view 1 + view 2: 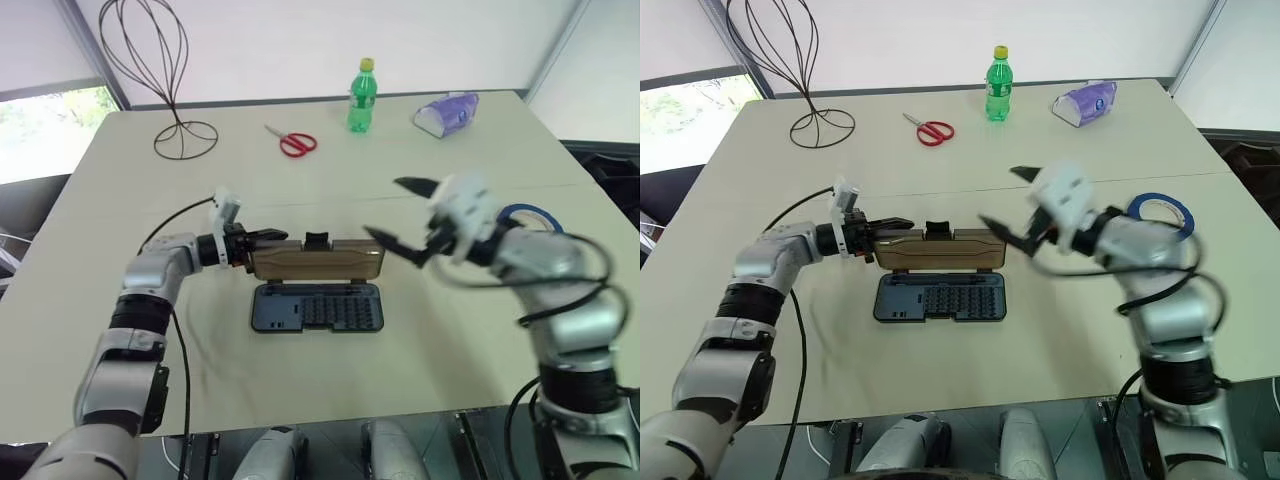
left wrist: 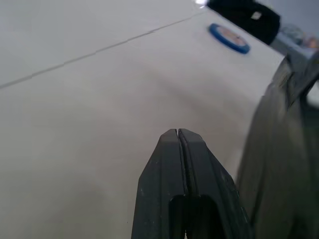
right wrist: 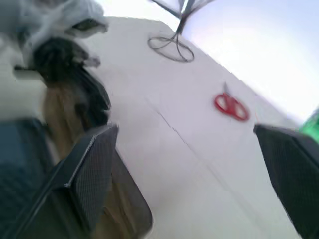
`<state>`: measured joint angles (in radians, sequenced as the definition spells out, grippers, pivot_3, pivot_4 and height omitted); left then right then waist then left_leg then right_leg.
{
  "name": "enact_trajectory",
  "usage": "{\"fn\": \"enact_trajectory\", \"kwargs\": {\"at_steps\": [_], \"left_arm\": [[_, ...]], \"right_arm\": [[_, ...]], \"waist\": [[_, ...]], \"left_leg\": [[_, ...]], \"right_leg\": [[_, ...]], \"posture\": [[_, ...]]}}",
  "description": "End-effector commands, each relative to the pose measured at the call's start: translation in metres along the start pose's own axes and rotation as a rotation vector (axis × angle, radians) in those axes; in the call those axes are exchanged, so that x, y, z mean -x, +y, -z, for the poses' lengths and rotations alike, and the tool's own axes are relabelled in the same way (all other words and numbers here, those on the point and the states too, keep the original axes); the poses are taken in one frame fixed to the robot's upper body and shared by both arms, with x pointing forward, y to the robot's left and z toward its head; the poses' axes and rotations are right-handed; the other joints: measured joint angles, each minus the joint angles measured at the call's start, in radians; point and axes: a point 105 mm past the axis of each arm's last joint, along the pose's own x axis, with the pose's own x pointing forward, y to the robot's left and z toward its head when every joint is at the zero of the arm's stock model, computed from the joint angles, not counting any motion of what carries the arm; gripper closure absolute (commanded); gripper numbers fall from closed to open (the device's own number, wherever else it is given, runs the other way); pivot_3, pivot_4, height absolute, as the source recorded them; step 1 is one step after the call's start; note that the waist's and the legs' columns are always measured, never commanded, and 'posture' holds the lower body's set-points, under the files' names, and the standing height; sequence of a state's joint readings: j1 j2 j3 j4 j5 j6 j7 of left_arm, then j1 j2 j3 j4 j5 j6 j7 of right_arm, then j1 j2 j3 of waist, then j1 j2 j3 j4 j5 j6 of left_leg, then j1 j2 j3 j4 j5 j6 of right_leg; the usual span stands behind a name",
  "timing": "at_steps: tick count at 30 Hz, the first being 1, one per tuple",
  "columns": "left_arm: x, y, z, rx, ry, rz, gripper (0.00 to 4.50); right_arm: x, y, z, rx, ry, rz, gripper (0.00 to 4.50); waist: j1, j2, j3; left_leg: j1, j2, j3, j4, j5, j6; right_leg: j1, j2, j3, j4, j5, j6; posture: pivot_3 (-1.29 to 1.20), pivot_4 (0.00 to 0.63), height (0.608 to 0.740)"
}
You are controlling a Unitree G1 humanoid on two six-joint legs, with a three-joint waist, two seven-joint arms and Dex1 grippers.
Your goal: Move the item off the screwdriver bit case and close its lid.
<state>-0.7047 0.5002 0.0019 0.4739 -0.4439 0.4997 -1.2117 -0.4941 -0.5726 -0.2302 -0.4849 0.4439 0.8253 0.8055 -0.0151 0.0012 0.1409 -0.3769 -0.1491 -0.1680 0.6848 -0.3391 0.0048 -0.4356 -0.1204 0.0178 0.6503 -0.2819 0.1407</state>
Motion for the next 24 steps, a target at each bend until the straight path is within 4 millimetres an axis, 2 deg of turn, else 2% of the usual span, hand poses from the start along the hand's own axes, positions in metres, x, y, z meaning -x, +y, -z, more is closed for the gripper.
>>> {"fn": "enact_trajectory", "kwargs": {"at_steps": [1,6,8,9,11,13,14,16,18,21,24], "left_arm": [[0.005,-0.041,0.0,-0.024,0.097,0.21,4.5],[0.028,-0.082,0.033,-0.071,0.36,0.413,4.5],[0.031,-0.085,0.034,-0.105,0.375,0.424,4.5],[0.026,-0.076,0.019,-0.101,0.304,0.364,4.5],[0.016,-0.053,-0.03,-0.087,0.098,0.237,4.5],[0.012,-0.042,-0.065,-0.088,-0.047,0.164,4.5],[0.009,-0.038,-0.078,-0.097,-0.097,0.139,4.5],[0.001,-0.033,-0.09,-0.122,-0.139,0.099,4.5],[-0.011,-0.024,-0.082,-0.172,-0.089,0.04,4.5],[-0.03,-0.012,-0.049,-0.293,0.075,0.019,4.5],[-0.048,-0.007,-0.019,-0.344,0.214,0.082,4.5]], "right_arm": [[0.036,0.0,-0.048,-0.224,-0.133,-0.118,0.04],[0.043,0.008,-0.054,-0.253,-0.086,-0.156,0.04],[0.043,0.016,-0.053,-0.272,-0.071,-0.198,0.04],[0.041,0.022,-0.048,-0.265,-0.033,-0.208,0.04],[0.035,0.043,-0.02,-0.234,0.124,-0.245,0.04],[0.028,0.068,0.011,-0.186,0.27,-0.306,0.04],[0.023,0.082,0.027,-0.162,0.333,-0.346,0.04],[0.014,0.099,0.052,-0.096,0.402,-0.384,0.04],[0.002,0.104,0.07,-0.024,0.43,-0.379,0.04],[-0.017,0.108,0.094,0.055,0.46,-0.371,0.04],[-0.03,0.123,0.094,0.049,0.417,-0.413,1.44]], "waist": [[0.0,0.0,0.0],[-0.003,0.001,0.0],[0.0,0.001,0.0],[0.004,0.001,0.0],[0.032,-0.001,0.001],[0.041,-0.006,0.002],[0.039,-0.006,0.002],[0.027,-0.006,0.002],[0.02,-0.006,0.001],[0.017,-0.007,0.001],[0.017,-0.007,0.001]], "left_leg": [[0.001,0.0,0.0,-0.001,0.0,0.0],[0.002,0.002,0.001,-0.003,0.0,0.0],[0.002,0.002,0.002,-0.003,0.0,0.0],[0.002,0.002,0.002,-0.002,0.0,0.0],[0.002,0.001,0.0,0.0,0.0,0.0],[-0.002,0.001,-0.003,0.006,0.0,0.0],[-0.004,0.002,-0.003,0.008,0.0,0.0],[-0.006,0.0,-0.001,0.011,-0.001,0.002],[-0.005,-0.002,0.001,0.012,-0.001,0.002],[-0.004,-0.003,0.002,0.013,-0.001,0.002],[-0.005,-0.002,0.001,0.013,-0.001,0.002]], "right_leg": [[0.0,0.0,0.0,-0.001,0.0,0.0],[0.001,0.0,0.001,-0.001,0.0,0.0],[0.001,0.0,0.002,-0.001,0.0,0.0],[0.001,0.0,0.002,-0.001,0.0,0.0],[0.002,0.0,0.001,-0.001,0.0,0.0],[0.003,0.001,-0.001,0.0,0.0,0.0],[0.001,0.002,-0.001,0.0,0.0,0.0],[0.0,0.0,-0.001,0.001,0.0,0.0],[0.0,-0.002,-0.001,0.002,0.001,0.002],[0.001,-0.003,-0.002,0.002,0.001,0.002],[0.0,-0.002,-0.002,0.002,0.001,0.002]], "posture": [[0.0,0.15,0.74],[0.0,0.15,0.74],[0.0,0.15,0.74],[0.0,0.15,0.74],[0.0,0.15,0.74],[0.0,0.15,0.74],[0.0,0.15,0.74],[0.0,0.15,0.74],[0.0,0.15,0.74],[0.0,0.15,0.74],[0.0,0.15,0.74]]}}
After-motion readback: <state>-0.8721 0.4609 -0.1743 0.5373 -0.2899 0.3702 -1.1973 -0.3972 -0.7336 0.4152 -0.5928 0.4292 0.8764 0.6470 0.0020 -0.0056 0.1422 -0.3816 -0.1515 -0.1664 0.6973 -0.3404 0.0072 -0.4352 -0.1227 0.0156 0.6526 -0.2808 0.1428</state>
